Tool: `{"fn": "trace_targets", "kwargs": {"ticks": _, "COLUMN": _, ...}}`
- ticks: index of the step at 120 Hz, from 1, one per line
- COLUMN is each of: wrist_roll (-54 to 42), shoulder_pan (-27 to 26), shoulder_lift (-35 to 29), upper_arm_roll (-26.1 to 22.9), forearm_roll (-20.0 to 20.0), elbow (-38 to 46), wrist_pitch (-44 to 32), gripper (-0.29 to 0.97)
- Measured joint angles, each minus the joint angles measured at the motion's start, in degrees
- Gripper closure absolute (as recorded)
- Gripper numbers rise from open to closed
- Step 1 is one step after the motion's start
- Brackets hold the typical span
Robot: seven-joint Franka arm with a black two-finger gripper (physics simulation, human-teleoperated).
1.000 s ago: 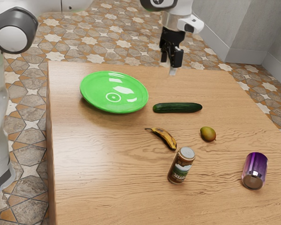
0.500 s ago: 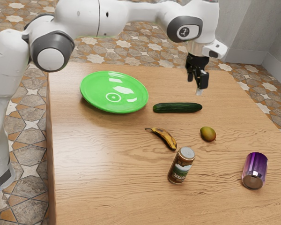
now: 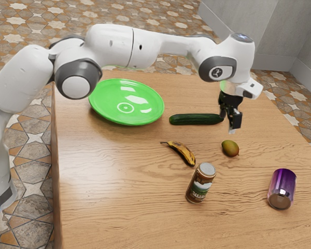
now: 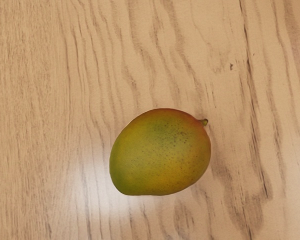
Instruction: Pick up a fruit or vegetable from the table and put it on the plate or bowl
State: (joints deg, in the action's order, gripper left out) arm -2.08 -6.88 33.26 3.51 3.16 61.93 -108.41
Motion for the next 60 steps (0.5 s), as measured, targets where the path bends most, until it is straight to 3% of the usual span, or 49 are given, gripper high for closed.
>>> {"fn": "trace_targets", "kwargs": {"ticks": 32, "wrist_roll": -0.23, "shoulder_pan": -0.9, "shoulder_lift": 5.42, "upper_arm_roll": 3.76, "forearm_roll": -0.14, "elbow": -2.99, "wrist_pitch": -0.51, "gripper": 0.0}}
{"fn": "trace_targets", "kwargs": {"ticks": 60, "wrist_roll": -0.59, "shoulder_pan": -1.04, "shoulder_lift": 7.04, "upper_arm_roll": 3.59, "forearm_roll": -0.1, "elbow": -3.31, "wrist_pitch": -2.19, "gripper": 0.0}}
